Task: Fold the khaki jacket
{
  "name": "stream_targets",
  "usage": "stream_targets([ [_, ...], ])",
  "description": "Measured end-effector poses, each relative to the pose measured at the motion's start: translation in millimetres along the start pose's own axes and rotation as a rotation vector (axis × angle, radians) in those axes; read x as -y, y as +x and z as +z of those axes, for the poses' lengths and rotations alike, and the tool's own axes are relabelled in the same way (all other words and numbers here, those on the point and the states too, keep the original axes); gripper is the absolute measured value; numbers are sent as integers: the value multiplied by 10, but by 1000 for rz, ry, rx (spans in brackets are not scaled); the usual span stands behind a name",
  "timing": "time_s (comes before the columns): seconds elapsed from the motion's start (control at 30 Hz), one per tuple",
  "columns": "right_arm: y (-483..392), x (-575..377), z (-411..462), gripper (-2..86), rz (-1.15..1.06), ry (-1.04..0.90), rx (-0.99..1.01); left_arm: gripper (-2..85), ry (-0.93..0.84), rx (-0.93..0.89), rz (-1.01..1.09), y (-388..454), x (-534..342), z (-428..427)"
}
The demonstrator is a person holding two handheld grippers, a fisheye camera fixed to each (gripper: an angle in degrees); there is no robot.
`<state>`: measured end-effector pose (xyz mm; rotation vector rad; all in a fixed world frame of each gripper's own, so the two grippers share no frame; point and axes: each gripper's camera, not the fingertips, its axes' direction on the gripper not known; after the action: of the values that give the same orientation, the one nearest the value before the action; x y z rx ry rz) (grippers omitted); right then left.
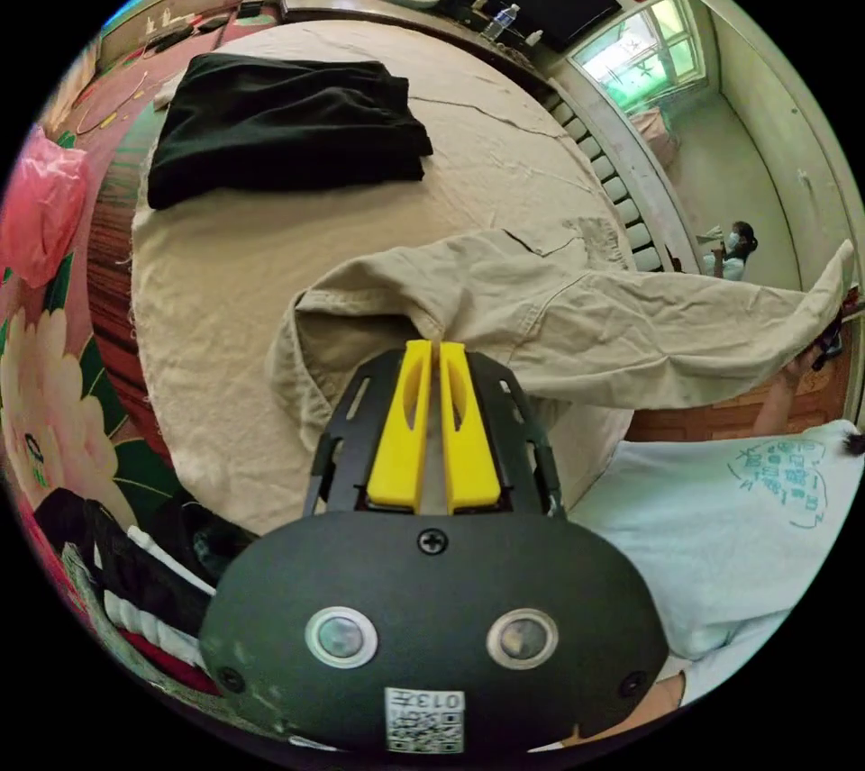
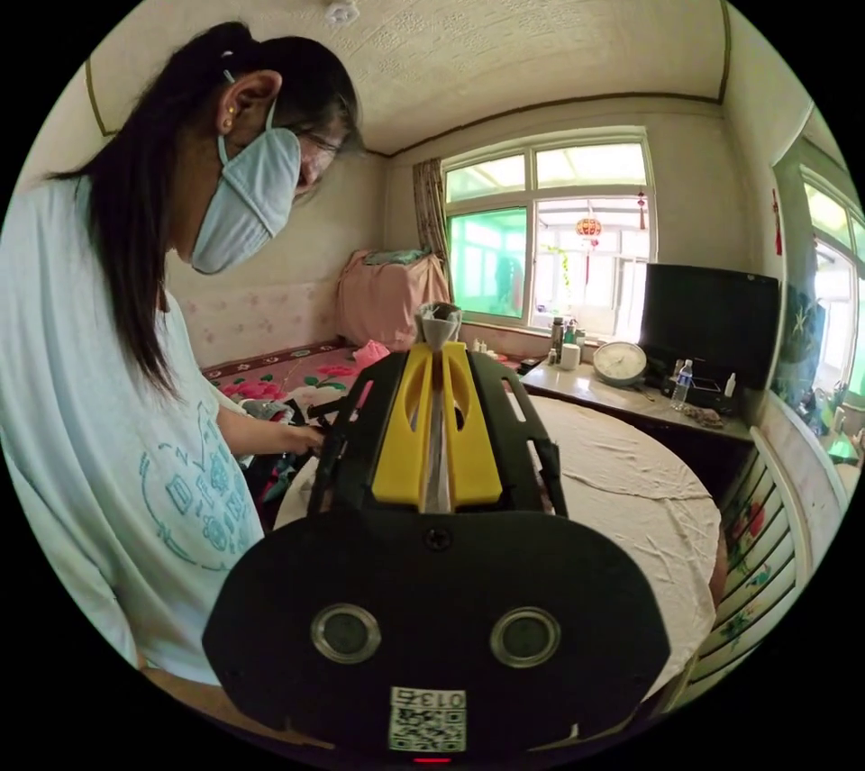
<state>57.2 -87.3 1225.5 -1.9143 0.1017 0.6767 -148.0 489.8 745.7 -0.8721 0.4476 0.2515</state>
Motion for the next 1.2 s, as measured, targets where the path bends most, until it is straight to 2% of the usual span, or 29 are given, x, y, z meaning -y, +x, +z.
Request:
stream_targets([
  [0.1,83,-209,37,10,51,-68,15,23,-38,-64,-23,-215,-24,86],
  [0.17,128,-355,107,10,82,-127,24,29,-167,-91,-55,-317,-52,279],
  [0.27,165,-491,197,10,102,-211,9,31,-66,-75,-2,-125,-160,88],
  [0.3,184,-502,205,10,105,-212,17,37,-25,-63,47,-17,-170,20],
  [0.37,230,-489,209,10,106,-191,35,74,99,-12,332,617,-166,-114],
  [0.4,278,-470,215,10,110,-171,39,87,109,-2,406,798,-155,-83],
  [0.47,366,-441,225,10,114,-130,33,134,6,-20,689,1497,-119,290],
  [0.53,492,-433,242,10,140,-92,-19,144,-120,-26,852,1862,-168,635],
  [0.67,937,-569,356,10,268,-73,-106,150,-289,-20,980,2073,-297,997],
  [0.73,1095,-652,421,11,303,-80,-132,134,-329,27,993,2095,-325,1065],
  [0.8,1270,-749,472,11,336,-47,-108,80,-359,98,988,2135,-303,1159],
  [0.87,1356,-793,517,11,326,-32,-109,29,-417,259,969,2205,-206,1294],
  [0.9,1394,-807,542,11,292,-28,-140,27,-416,270,974,2230,-180,1286],
  [1.0,1598,-912,596,12,244,-32,-291,20,-368,205,966,2251,-6,1097],
  [1.07,1867,-1132,750,14,291,-92,-407,24,-320,131,848,2059,269,993],
  [1.13,2210,-1496,1016,16,354,-192,-507,31,-327,164,759,1880,470,1078],
  [1.2,2808,-2144,1405,22,583,-385,-576,38,-402,122,675,1706,613,1269],
])
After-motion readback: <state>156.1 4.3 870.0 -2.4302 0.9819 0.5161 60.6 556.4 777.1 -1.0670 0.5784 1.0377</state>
